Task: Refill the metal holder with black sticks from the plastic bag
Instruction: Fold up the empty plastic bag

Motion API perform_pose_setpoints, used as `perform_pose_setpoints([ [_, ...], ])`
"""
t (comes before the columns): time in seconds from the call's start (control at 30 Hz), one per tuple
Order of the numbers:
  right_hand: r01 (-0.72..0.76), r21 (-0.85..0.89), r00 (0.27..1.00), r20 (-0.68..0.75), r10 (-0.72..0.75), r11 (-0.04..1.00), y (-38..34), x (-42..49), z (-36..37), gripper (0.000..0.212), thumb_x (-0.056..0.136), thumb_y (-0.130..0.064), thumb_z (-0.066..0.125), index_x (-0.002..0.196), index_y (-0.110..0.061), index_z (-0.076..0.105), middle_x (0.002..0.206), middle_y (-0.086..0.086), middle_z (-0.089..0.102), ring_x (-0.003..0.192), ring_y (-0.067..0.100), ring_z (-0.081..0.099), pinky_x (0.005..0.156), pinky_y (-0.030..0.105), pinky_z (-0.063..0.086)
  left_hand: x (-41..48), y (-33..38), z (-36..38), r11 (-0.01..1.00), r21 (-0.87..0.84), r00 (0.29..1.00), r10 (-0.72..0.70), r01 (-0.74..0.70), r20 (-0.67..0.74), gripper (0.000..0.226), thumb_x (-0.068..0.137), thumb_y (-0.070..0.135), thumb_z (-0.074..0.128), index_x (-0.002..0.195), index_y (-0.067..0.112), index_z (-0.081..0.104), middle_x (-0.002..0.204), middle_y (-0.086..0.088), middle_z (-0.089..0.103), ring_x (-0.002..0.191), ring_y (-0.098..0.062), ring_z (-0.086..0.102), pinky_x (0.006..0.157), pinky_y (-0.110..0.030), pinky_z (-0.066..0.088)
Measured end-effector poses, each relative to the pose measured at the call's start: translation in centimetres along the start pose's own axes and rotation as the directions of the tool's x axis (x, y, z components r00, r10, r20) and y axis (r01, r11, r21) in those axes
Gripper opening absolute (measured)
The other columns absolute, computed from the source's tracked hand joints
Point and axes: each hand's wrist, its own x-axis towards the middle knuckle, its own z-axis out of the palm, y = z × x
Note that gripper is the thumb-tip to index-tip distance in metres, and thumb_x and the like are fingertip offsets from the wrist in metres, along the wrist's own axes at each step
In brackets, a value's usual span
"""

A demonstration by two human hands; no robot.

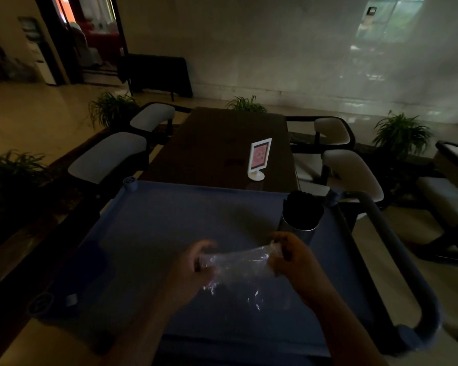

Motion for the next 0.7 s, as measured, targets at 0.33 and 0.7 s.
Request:
perform_pose_setpoints([
  [0.33,0.043,-0.078,0.951,0.308,-0.017,0.996,-2.6,-0.7,0.8,0.04,0.084,0.0,0.066,0.106,-0.034,0.069,0.086,-0.003,0.065,0.078,0.008,0.06,0.069,0.023,0.05,0.1,0.9,0.6,0.98,0.172,0.889,-0.165,0.1,0.427,0.029,0.076,0.017,0.08,0.099,0.021,0.062,0.094,0.003,0.069,0.084,-0.006,0.066,0.075,-0.021,0.053],
  [0.7,-0.12,0.425,0.991,0.101,0.085,0.897,-3.5,-1.4,0.7,0.059,0.083,-0.059,0.053,0.123,-0.016,0.062,0.117,0.014,0.069,0.109,0.033,0.065,0.086,0.044,0.052,0.2,1.4,1.6,0.91,-0.39,0.984,-0.084,0.141,0.16,0.011,0.073,0.007,0.076,0.083,0.011,0.072,0.076,-0.008,0.073,0.066,-0.014,0.068,0.057,-0.023,0.053],
])
